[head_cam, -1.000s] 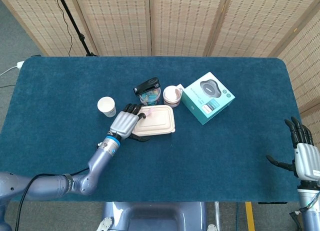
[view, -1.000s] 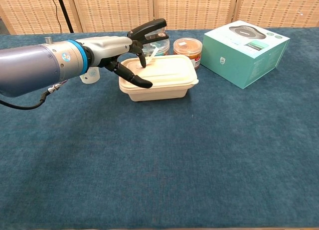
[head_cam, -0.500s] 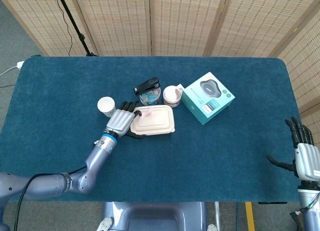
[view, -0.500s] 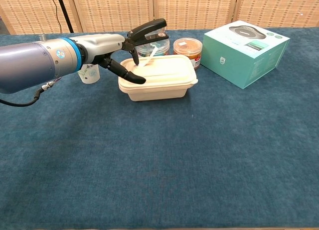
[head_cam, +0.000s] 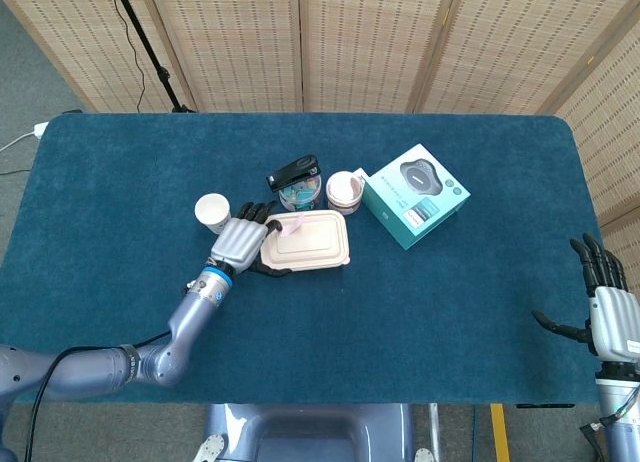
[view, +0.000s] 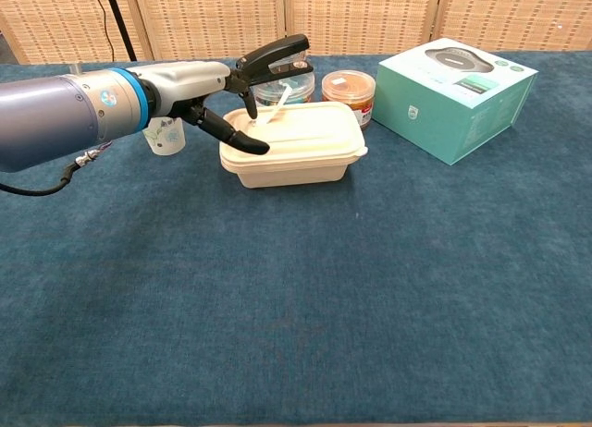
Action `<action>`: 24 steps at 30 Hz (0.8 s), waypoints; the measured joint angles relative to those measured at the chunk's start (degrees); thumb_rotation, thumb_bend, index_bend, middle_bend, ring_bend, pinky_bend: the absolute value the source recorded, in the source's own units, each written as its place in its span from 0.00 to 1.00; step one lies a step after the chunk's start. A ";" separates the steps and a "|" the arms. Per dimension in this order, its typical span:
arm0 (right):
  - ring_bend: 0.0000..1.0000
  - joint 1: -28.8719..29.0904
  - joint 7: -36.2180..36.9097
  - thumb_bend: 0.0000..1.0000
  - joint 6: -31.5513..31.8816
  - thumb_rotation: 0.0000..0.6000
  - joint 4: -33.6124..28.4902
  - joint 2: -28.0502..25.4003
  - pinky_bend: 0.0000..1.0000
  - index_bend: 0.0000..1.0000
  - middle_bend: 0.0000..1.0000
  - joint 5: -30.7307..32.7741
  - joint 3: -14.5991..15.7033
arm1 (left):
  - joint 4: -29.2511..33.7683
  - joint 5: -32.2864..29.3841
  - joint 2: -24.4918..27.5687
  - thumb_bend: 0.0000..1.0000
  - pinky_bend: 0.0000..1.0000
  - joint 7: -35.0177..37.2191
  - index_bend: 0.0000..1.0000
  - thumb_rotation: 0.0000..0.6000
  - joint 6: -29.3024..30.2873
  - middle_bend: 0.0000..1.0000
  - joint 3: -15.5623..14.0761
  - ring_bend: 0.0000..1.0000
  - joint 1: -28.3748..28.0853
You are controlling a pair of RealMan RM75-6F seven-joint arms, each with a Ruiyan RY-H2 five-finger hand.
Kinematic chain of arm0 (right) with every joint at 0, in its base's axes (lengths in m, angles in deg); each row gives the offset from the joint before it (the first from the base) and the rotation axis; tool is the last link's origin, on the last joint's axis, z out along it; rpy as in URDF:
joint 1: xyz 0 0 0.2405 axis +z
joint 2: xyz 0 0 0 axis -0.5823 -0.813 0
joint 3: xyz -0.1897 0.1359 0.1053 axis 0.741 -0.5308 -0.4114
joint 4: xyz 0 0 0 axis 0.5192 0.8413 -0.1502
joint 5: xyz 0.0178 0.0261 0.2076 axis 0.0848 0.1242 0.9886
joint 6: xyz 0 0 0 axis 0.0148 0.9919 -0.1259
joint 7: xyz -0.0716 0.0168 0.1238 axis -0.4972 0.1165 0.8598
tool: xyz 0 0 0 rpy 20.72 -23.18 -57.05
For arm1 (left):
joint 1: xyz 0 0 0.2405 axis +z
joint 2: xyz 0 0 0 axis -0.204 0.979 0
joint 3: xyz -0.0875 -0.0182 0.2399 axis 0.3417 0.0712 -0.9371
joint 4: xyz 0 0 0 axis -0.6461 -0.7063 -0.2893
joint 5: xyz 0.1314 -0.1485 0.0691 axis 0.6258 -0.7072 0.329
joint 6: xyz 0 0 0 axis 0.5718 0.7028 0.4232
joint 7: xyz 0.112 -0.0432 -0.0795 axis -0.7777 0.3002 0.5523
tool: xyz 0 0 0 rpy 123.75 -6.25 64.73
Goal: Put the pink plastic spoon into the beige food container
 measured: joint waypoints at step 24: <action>0.00 -0.06 1.01 0.00 -0.20 1.00 -0.28 -0.43 0.00 0.02 0.00 0.26 -0.21 | 0.05 -1.05 -0.77 0.00 0.00 -2.16 0.29 0.39 1.27 0.00 -0.22 0.00 -0.35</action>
